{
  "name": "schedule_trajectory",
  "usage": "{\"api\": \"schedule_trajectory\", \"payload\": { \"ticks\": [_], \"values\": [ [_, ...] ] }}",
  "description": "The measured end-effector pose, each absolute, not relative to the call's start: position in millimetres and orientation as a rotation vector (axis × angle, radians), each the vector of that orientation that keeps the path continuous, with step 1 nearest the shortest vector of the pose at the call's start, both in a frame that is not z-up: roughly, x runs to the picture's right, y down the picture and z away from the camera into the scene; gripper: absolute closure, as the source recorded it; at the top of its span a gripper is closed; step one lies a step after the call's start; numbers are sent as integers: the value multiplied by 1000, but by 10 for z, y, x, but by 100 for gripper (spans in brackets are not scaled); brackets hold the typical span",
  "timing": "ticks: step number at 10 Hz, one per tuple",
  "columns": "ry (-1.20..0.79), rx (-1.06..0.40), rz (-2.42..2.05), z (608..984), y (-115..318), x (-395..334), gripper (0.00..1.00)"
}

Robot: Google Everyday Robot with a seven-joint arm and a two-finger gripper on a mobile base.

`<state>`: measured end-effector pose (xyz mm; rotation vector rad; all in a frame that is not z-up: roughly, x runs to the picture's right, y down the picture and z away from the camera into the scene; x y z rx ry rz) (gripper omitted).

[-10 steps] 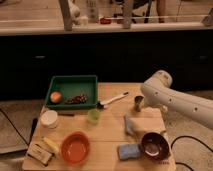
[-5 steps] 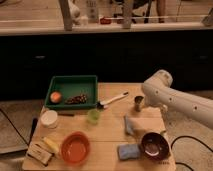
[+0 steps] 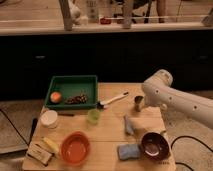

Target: Stack cups on top of each other

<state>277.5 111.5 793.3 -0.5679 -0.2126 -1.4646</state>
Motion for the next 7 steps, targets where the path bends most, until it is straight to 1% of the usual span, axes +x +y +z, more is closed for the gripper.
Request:
{"api": "schedule_trajectory", "payload": {
  "ticks": [7],
  "values": [
    [-262,-515,-1349,8033,867,2597,20]
  ]
}}
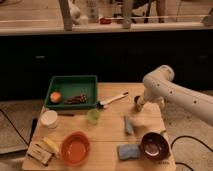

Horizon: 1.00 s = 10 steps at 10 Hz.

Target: Stack cups on top of each other

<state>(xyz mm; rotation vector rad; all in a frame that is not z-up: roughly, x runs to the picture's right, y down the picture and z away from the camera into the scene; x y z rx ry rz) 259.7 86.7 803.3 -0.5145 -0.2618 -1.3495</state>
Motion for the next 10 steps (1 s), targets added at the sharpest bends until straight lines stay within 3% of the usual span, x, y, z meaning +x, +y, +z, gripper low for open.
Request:
{"api": "schedule_trajectory", "payload": {
  "ticks": [10],
  "values": [
    [-295,-473,-1235,8141,769,2334,20]
  ]
}}
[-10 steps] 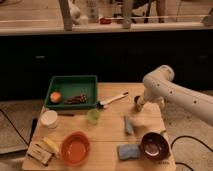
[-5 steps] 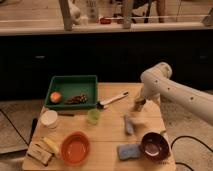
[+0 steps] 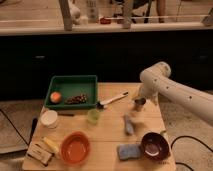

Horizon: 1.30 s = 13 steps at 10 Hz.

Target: Stack cups on top of each other

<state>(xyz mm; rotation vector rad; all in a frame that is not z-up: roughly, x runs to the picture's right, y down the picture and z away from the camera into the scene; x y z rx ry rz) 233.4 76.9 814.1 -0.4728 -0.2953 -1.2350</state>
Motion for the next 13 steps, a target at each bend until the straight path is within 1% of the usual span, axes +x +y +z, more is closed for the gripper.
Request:
{"api": "schedule_trajectory", "payload": {
  "ticks": [6,13],
  "values": [
    [-317,-474,-1205,8204,774,2237,20],
    [-344,-503,-1151,8464,831,2298,20]
  ]
}}
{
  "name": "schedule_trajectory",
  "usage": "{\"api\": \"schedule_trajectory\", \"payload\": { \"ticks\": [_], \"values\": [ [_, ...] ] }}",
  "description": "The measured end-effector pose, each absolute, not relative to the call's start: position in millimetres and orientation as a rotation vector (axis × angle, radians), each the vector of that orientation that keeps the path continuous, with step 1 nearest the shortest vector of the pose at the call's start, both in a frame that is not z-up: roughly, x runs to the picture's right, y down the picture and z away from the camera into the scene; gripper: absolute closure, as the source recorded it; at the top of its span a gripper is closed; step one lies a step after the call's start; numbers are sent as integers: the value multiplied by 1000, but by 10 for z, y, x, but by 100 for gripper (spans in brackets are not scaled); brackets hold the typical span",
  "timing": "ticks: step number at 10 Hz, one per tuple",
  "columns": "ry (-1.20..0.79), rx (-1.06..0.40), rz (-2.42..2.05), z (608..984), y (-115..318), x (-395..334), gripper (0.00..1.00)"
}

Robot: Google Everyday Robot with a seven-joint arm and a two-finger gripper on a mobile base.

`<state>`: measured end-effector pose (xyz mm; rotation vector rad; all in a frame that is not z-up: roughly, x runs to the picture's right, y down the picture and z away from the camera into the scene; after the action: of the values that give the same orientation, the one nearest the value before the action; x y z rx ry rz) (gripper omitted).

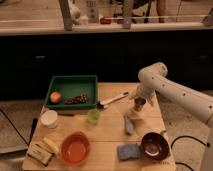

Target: Stack cups on top of each other

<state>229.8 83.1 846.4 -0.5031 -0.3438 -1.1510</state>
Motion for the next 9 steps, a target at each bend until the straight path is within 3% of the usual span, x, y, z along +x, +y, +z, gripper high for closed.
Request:
{"api": "schedule_trajectory", "payload": {
  "ticks": [6,8,9],
  "values": [
    [-404,-519,-1136,8646,882,2277,20],
    [-415,-525,-1144,8695,892,2244,31],
    [-418,-527,-1145,8714,905,2241,43]
  ]
}}
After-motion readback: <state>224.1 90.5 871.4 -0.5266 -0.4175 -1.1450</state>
